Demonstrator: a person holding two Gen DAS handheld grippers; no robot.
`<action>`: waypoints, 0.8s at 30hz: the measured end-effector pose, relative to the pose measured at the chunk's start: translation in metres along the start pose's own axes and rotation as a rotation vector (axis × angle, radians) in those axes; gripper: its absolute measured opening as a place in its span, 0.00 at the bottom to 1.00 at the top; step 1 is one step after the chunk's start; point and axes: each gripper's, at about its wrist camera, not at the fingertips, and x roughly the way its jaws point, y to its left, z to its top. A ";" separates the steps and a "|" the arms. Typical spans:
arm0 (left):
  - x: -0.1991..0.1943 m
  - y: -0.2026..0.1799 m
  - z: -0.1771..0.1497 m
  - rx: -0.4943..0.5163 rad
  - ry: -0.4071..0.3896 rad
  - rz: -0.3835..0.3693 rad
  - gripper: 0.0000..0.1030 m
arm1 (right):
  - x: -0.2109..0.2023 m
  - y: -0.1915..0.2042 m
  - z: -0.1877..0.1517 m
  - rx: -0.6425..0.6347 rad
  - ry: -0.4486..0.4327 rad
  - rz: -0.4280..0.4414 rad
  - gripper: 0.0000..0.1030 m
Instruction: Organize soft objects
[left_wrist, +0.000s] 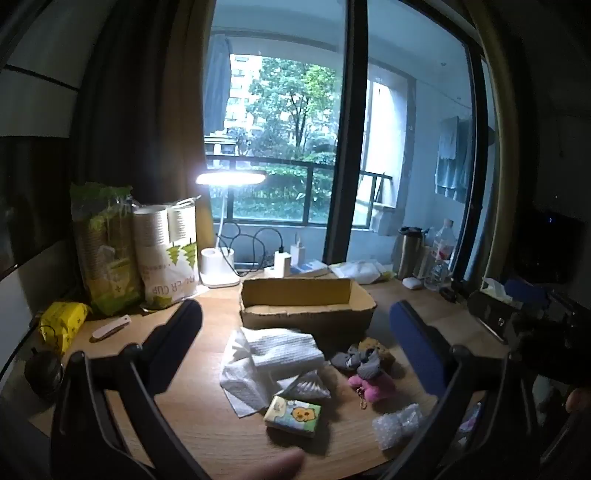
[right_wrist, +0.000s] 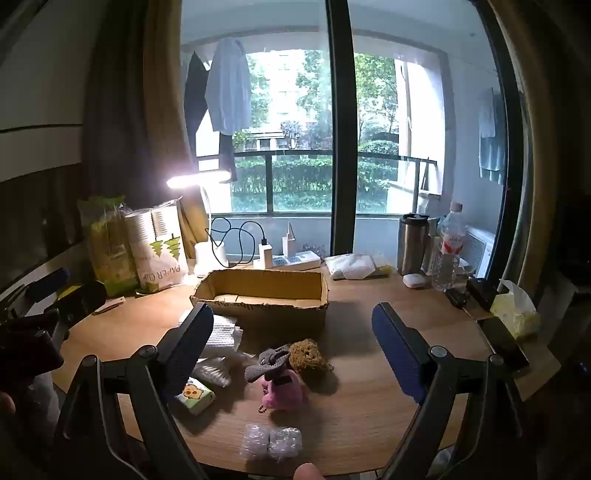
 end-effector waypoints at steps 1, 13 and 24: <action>-0.002 -0.001 -0.001 -0.001 -0.004 0.004 0.99 | 0.000 0.000 0.000 -0.002 0.000 0.000 0.87; -0.006 -0.004 0.006 0.001 -0.003 0.013 0.99 | -0.005 0.002 0.000 -0.007 -0.019 -0.002 0.87; -0.008 -0.004 0.007 -0.002 -0.004 0.016 0.99 | -0.008 0.000 0.003 0.004 -0.022 -0.002 0.87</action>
